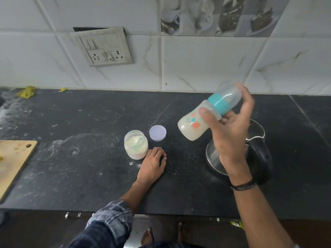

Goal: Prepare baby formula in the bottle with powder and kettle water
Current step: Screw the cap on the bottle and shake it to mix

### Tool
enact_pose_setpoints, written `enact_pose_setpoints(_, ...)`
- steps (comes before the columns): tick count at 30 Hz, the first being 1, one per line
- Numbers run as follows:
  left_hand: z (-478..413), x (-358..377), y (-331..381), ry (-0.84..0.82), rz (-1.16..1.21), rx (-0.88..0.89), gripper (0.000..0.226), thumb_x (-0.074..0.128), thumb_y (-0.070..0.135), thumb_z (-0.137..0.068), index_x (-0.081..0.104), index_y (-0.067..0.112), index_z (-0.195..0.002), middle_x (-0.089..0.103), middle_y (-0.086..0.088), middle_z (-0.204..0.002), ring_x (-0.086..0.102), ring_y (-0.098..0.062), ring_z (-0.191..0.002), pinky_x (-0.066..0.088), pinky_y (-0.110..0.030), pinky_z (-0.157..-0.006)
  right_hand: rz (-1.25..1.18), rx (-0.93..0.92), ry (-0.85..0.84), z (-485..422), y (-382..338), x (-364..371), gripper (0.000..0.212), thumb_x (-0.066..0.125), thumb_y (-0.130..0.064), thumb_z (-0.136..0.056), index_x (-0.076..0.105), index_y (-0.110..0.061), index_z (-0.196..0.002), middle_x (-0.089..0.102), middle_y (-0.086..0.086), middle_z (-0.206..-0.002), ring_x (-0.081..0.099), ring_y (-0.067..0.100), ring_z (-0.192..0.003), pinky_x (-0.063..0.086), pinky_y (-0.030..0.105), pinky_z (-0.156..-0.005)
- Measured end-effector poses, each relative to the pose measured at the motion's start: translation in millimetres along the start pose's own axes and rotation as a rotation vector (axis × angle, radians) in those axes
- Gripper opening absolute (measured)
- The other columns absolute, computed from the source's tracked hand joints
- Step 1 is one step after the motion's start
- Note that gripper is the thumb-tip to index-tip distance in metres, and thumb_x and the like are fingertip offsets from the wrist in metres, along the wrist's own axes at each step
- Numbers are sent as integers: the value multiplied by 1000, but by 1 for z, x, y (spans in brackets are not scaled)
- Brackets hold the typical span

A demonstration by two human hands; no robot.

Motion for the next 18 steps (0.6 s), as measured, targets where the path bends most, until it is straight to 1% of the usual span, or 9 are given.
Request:
enact_pose_setpoints(2, -1, 0, 1, 0, 4, -9, 5, 63, 11, -95, 60, 13, -99, 58, 1, -107, 55, -23, -98, 41, -33, -95, -57, -55, 95, 2, -5, -2, 83, 76, -3, -84, 24, -11, -148, 62, 6, -125, 69, 17, -103, 58, 36, -89)
enact_pose_setpoints(5, -1, 0, 1, 10, 10, -12, 6, 63, 10, -94, 60, 12, -99, 58, 1, -106, 54, -23, -96, 41, -33, -94, -157, -156, 243, 2, -8, -7, 83, 75, -7, -92, 17, -15, -151, 49, 22, -144, 63, 31, -117, 53, 64, -98)
enact_pose_setpoints(6, -1, 0, 1, 8, 9, -11, 6, 63, 10, -94, 60, 12, -99, 58, 1, -106, 54, -23, -95, 42, -33, -94, -135, -151, 249, 2, -5, -7, 83, 75, -6, -92, 16, -15, -151, 49, 20, -145, 64, 30, -117, 53, 64, -98)
enact_pose_setpoints(8, 0, 0, 0, 3, 8, -9, 5, 62, 12, -95, 60, 13, -99, 58, 2, -107, 54, -22, -96, 41, -33, -94, -19, -66, 143, 2, 4, -2, 85, 78, -2, -86, 22, -13, -149, 56, 8, -135, 68, 19, -108, 59, 45, -92)
enact_pose_setpoints(10, 0, 0, 0, -1, 5, -11, 5, 62, 12, -95, 59, 13, -99, 58, 2, -107, 54, -22, -97, 41, -32, -94, 65, -16, 30, 9, 9, 3, 85, 81, 0, -81, 30, -14, -147, 61, 6, -128, 71, 17, -101, 59, 32, -86)
enact_pose_setpoints(12, 0, 1, 0, -2, 4, -8, 5, 63, 12, -95, 59, 13, -99, 58, 2, -106, 54, -22, -95, 42, -33, -94, 35, -90, 110, 18, 3, 0, 84, 78, 2, -82, 26, -12, -147, 55, 7, -132, 68, 19, -106, 58, 30, -86)
enact_pose_setpoints(15, -1, 1, -1, 8, -1, -5, 5, 62, 11, -95, 59, 13, -99, 57, 2, -105, 53, -22, -92, 42, -34, -92, 16, -220, 251, 21, -1, -5, 82, 68, 11, -89, 14, -1, -150, 49, -2, -133, 66, 9, -109, 56, 26, -89)
enact_pose_setpoints(16, -1, 1, -1, 6, -3, -4, 5, 62, 12, -95, 59, 13, -99, 57, 2, -105, 53, -22, -92, 42, -34, -92, 37, -202, 236, 20, 2, -4, 82, 69, 10, -89, 16, -3, -150, 50, -3, -131, 66, 7, -106, 56, 25, -88)
enact_pose_setpoints(18, 0, 2, -2, 3, -2, -4, 5, 62, 12, -95, 59, 13, -99, 58, 3, -106, 53, -22, -93, 42, -33, -93, 84, -94, 79, 19, 9, 5, 81, 77, 4, -84, 27, -12, -147, 55, -2, -126, 68, 10, -102, 57, 28, -85)
Point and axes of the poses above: each hand's wrist, its own z-axis away from the middle knuckle, its own x-axis out of the palm, y = z × x, the point moved 4 cm from there along -z, towards the middle knuckle
